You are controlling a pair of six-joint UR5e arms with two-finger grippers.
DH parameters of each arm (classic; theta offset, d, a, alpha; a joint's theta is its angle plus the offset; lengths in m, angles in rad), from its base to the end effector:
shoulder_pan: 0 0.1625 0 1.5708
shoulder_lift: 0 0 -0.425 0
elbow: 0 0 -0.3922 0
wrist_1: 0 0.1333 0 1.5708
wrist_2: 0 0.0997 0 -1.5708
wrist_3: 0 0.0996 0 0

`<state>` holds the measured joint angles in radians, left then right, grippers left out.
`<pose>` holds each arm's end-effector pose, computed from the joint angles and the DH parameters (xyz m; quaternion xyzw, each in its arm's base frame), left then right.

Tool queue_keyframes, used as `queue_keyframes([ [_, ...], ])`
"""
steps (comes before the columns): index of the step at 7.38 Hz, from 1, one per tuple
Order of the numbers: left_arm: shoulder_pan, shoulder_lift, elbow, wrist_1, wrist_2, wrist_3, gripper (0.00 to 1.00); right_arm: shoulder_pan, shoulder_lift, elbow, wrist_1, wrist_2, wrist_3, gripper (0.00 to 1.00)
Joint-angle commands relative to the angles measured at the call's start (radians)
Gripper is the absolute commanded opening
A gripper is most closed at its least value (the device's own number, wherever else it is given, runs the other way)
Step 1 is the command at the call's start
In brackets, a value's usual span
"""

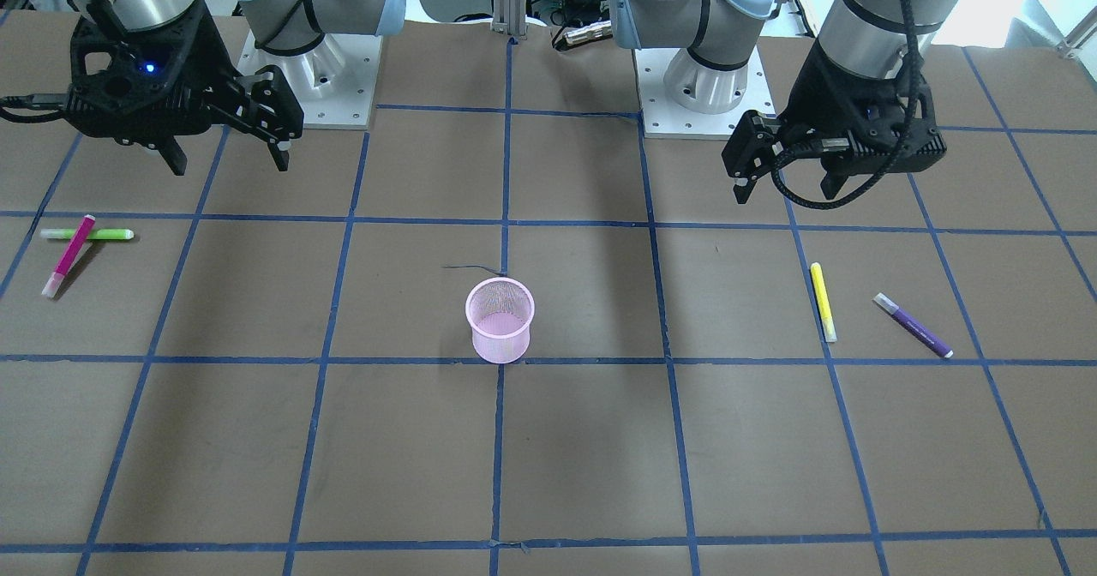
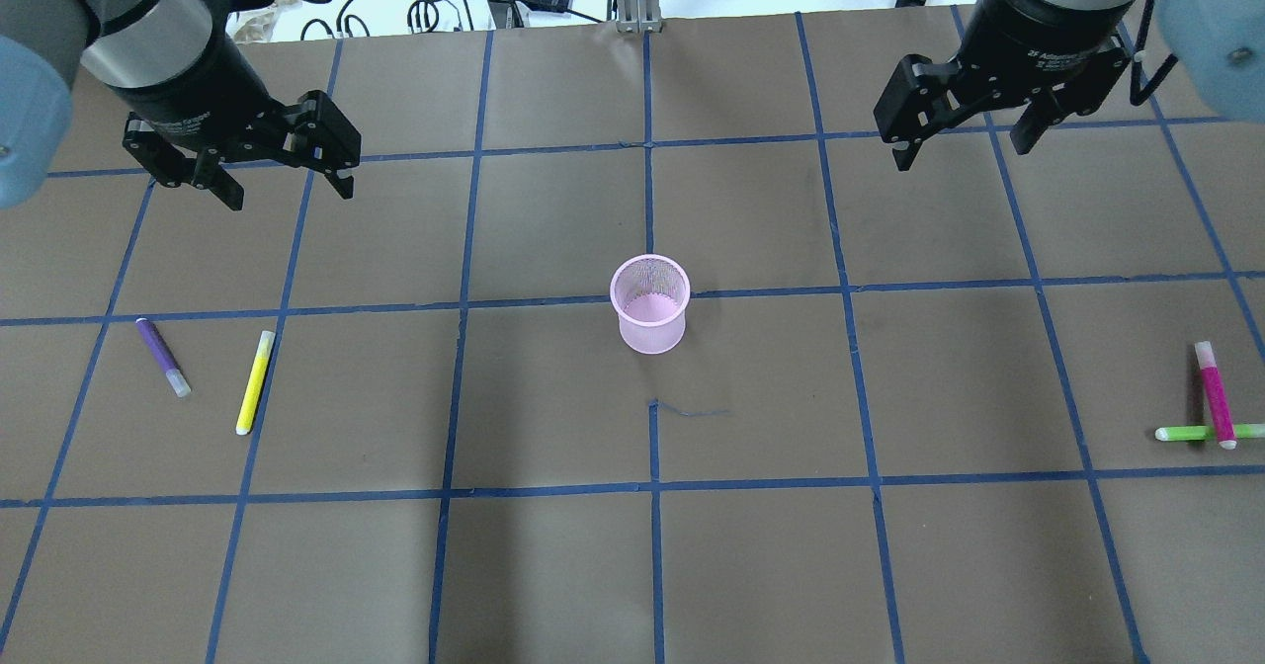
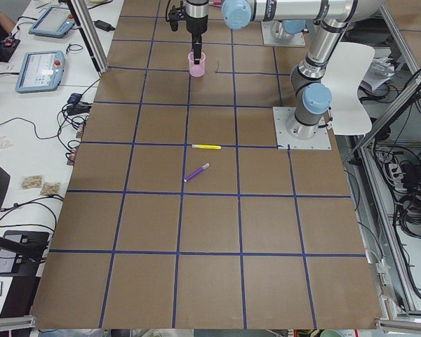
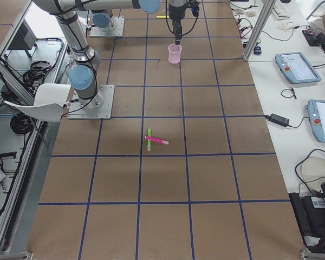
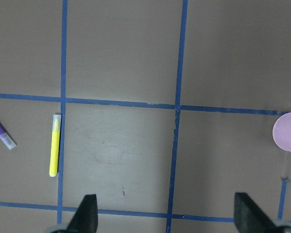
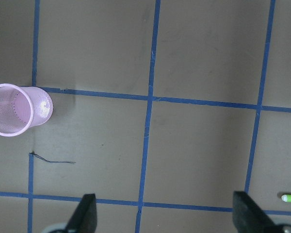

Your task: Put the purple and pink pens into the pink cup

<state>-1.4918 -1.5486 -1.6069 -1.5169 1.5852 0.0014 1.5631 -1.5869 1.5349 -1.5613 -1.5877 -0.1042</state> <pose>-0.0931 -0.4952 0.4864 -0.0389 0.9990 -0.0197 0.0080 0.1279 -0.4897 0.5126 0.0480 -0.9986 0.0207 0.0096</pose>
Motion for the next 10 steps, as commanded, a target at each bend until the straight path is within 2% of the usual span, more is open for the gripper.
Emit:
queue_keyframes([
  [1,0.004,0.002,0.005,0.000,0.002,0.002,1.00,-0.001,-0.002,0.005,0.000,-0.001,0.000,1.00],
  [4,0.001,0.002,-0.002,0.004,-0.011,0.002,1.00,-0.020,0.002,0.008,-0.011,-0.014,-0.026,1.00],
  [5,0.002,0.002,-0.001,0.004,0.002,0.003,1.00,-0.079,0.004,0.014,0.000,-0.020,-0.026,1.00],
  [7,-0.001,0.005,-0.004,0.003,-0.010,0.002,1.00,-0.269,-0.021,0.007,0.076,-0.018,-0.125,1.00],
  [9,0.011,0.002,0.002,0.007,0.007,0.002,1.00,-0.477,-0.015,0.019,0.067,-0.017,-0.160,1.00],
  [10,0.045,-0.004,0.001,0.007,0.006,0.000,1.00,-0.570,0.037,0.034,0.043,-0.018,-0.176,1.00],
])
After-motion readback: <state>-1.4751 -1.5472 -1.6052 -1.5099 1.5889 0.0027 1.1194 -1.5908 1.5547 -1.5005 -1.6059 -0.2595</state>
